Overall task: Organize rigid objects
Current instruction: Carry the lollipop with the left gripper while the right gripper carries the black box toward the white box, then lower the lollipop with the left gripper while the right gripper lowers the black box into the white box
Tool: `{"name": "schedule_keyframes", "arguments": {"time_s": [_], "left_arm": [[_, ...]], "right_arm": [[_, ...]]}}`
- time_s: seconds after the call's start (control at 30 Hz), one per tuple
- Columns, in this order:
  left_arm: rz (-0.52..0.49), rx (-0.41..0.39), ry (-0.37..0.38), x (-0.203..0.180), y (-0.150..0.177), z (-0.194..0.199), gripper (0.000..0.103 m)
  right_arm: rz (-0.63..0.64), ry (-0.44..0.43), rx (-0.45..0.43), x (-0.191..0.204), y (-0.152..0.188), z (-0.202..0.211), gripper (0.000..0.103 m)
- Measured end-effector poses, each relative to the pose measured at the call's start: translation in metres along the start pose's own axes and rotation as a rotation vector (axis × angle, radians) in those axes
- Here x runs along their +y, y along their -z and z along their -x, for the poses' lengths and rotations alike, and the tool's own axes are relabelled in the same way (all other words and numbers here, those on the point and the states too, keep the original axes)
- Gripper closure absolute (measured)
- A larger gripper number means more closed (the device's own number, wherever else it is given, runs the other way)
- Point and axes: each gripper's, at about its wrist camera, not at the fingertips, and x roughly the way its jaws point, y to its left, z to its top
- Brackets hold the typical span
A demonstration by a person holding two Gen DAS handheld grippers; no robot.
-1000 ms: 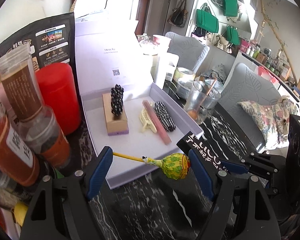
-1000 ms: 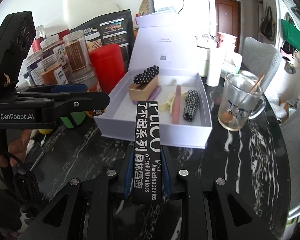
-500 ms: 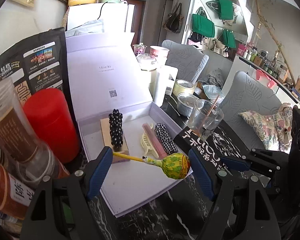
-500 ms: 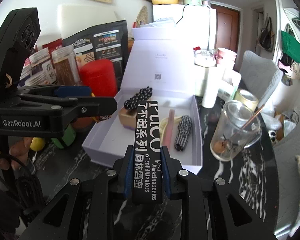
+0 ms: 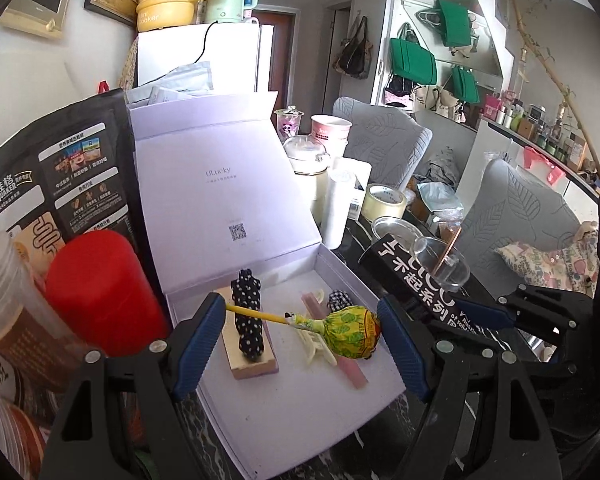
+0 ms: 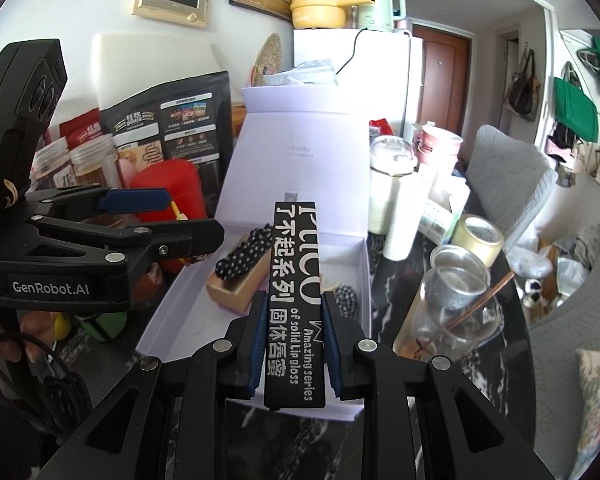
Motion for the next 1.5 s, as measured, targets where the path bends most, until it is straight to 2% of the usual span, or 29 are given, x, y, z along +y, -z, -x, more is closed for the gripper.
{"name": "schedule_keyframes", "arguments": {"time_s": [0.53,0.7,0.8,1.07,1.37,1.5], "left_arm": [[0.026,-0.012,-0.093,0.017,-0.03,-0.049,0.025],[0.04,0.027,-0.112,0.026,-0.022,-0.067,0.025],[0.053,0.076,-0.114,0.031,-0.015,-0.082,0.025],[0.035,0.144,-0.121,0.032,-0.007,-0.105,0.025],[0.01,0.179,-0.156,0.03,-0.001,-0.119,0.025],[0.009,0.199,-0.147,0.029,0.001,-0.127,0.025]], "right_arm": [[-0.03,0.048,-0.019,-0.026,-0.038,-0.042,0.078],[-0.041,0.052,0.01,-0.03,-0.038,-0.059,0.078],[-0.047,0.056,0.039,-0.032,-0.033,-0.071,0.078],[-0.046,0.054,0.109,-0.034,-0.025,-0.094,0.078],[-0.047,0.046,0.179,-0.033,-0.016,-0.117,0.078],[-0.045,0.05,0.196,-0.034,-0.012,-0.123,0.078]]}}
